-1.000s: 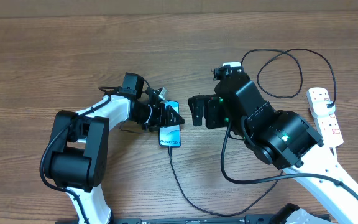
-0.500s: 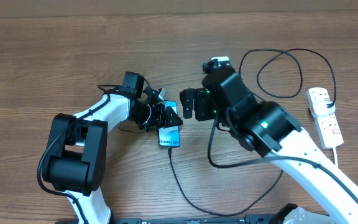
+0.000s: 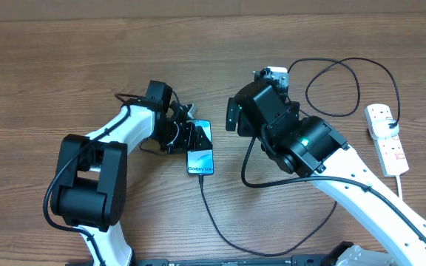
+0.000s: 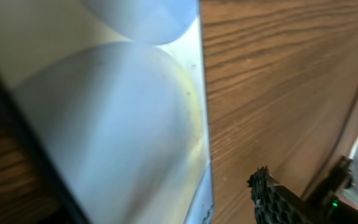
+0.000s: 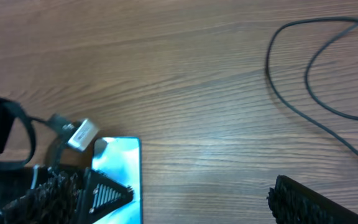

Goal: Plug charger to phone and switch on socket
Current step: 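Open the left gripper off the phone and lift both grippers away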

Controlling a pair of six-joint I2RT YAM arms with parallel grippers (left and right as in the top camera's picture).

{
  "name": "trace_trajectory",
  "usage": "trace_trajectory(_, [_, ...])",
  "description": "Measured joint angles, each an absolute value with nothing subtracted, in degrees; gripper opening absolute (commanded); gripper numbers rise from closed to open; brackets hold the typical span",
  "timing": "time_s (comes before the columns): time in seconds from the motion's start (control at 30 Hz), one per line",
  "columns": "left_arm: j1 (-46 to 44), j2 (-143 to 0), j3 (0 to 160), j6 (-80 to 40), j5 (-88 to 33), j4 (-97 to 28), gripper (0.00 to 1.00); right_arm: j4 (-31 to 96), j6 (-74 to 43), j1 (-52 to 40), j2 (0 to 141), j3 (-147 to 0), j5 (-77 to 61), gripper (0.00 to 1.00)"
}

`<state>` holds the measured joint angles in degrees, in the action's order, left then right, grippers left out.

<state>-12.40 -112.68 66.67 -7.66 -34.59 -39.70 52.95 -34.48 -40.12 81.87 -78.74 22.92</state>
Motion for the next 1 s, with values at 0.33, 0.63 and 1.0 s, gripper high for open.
trace_trajectory(0.33, [-12.4, -112.6, 68.0, -11.1, -29.5, -39.9, 0.65, 55.1, -35.6, -40.1, 81.9, -78.7, 24.7, 1.0])
trace_trajectory(0.63, [-12.4, -112.1, 69.0, -14.8, -29.1, -40.4, 1.0, 51.9, -35.9, -40.1, 81.9, -78.7, 24.0, 1.0])
trace_trajectory(1.0, [-11.0, -112.8, 77.7, -15.1, -12.2, -56.2, 1.0, 54.0, -36.0, -40.1, 81.9, -78.7, 23.5, 1.0])
